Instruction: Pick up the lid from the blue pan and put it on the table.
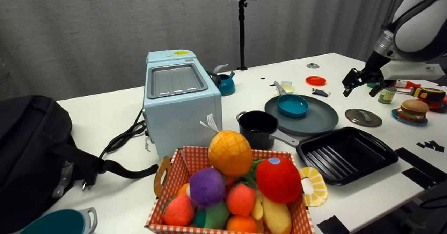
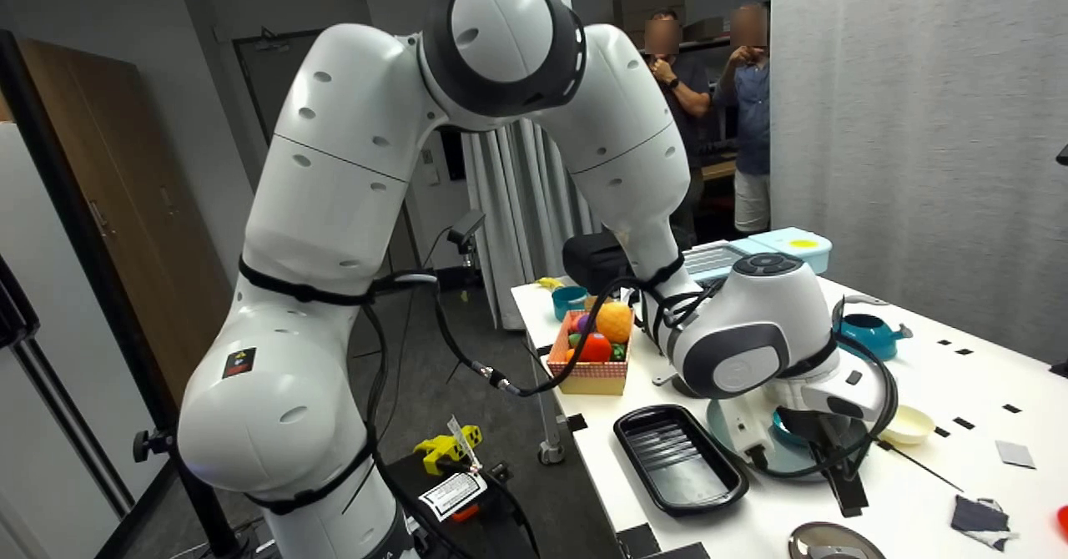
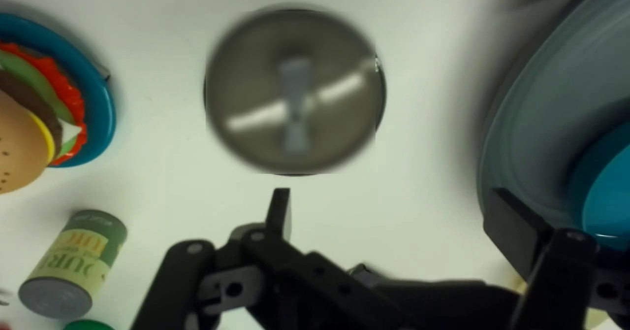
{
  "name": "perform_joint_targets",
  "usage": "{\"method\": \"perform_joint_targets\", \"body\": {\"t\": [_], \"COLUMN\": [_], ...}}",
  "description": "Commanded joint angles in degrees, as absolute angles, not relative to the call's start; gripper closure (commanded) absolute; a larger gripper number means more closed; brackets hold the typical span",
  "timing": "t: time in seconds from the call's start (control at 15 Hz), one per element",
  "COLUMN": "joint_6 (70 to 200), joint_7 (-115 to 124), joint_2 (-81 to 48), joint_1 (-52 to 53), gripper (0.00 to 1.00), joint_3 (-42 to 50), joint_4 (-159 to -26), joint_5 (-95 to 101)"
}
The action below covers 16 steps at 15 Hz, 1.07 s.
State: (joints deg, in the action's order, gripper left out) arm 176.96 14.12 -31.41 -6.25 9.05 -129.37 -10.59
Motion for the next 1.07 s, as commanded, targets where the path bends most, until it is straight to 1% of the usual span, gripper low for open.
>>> {"method": "perform_joint_targets", "body": {"t": [0.0,0.53,1.0], "joint_6": [179.88,179.47,178.07], "joint_7": [12.64,12.67,11.81], "joint_2": [-27.62,-21.85,-13.31], "joint_1": [-3.99,0.93,1.9], "gripper": [0.0,0.0,0.0], "joint_3": [7.49,5.41,5.28], "joint_4": [-132.17,-133.25,-137.8], "joint_5": [-10.25,-9.86,-8.85]}}
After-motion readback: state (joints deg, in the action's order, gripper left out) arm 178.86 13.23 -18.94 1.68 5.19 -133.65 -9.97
